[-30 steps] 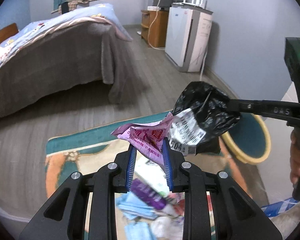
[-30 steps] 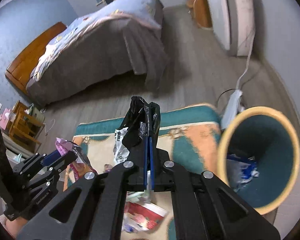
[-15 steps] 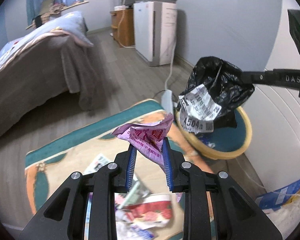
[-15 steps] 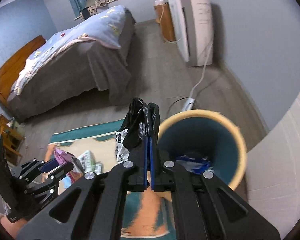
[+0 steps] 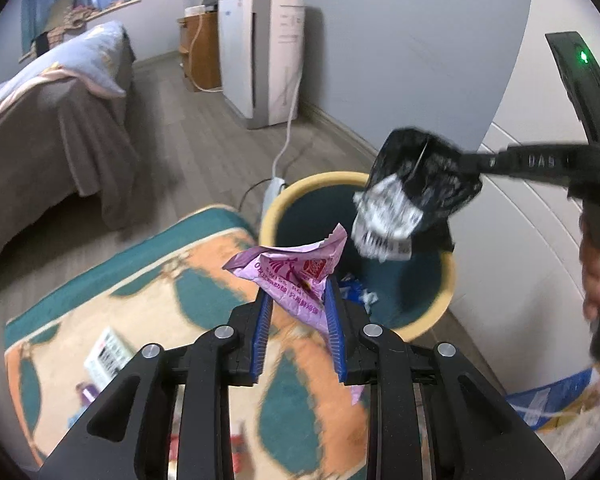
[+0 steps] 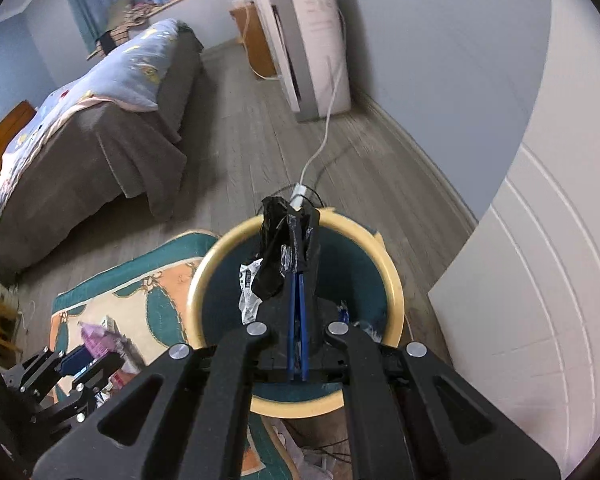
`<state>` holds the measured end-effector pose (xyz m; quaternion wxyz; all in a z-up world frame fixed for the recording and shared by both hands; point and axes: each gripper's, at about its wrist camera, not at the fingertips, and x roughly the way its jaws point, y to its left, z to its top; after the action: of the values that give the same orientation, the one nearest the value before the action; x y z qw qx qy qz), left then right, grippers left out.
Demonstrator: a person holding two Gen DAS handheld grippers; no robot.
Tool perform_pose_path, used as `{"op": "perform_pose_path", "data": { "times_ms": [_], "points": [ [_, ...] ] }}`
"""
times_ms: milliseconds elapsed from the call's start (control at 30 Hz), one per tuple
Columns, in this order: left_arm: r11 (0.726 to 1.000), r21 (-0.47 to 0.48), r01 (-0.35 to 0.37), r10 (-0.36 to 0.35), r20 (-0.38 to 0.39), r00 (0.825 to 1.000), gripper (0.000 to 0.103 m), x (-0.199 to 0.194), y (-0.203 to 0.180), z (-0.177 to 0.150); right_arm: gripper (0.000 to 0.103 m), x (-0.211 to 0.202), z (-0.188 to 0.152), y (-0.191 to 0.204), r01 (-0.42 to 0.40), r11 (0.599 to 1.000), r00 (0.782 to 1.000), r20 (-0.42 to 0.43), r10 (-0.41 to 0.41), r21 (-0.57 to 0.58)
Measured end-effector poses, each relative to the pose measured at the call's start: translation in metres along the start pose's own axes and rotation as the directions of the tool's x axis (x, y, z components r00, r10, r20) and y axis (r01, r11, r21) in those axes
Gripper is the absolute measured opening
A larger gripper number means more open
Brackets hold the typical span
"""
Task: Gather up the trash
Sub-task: 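Drop the black bag into the bin with the right tool while the left tool drops the pink wrapper, then grasp the blue face mask with the left tool while the right tool grasps the medicine box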
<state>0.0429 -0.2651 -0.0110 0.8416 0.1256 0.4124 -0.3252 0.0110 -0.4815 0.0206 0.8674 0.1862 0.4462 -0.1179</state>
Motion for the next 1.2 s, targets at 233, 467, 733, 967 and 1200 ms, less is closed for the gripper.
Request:
{"op": "perform_pose_path", "data": {
  "times_ms": [233,467,733,967,1200],
  "points": [
    [0.998,0.056,-0.012,0.011,0.028,1.0,0.056,0.023,-0.026,0.041,0.004,0.005,0.001,-0.008,0.017,0.999,1.0,-0.003,-0.017,0.042],
    [0.999,0.047,-0.026,0.022,0.078,0.997,0.093,0.013,-0.017,0.044,0.069,0.006,0.0,-0.013,0.021,0.998,1.0,0.007,-0.021,0.06],
    [0.995,-0.043,-0.092,0.095,0.074,0.993,0.096,-0.025,0.037,0.018,0.097,0.003,0.002,0.007,0.015,0.999,1.0,0.018,-0.016,0.036],
    [0.972,-0.121,-0.201,0.211,0.083,0.974,0.097,-0.082,0.103,-0.018,0.097,0.0,0.0,0.048,-0.017,0.999,1.0,0.019,0.017,-0.034],
    [0.932,-0.245,-0.266,0.291,0.07,0.954,0.097,-0.123,0.158,-0.058,0.097,0.005,-0.013,0.105,-0.028,0.989,1.0,-0.004,0.028,-0.145]
  ]
}}
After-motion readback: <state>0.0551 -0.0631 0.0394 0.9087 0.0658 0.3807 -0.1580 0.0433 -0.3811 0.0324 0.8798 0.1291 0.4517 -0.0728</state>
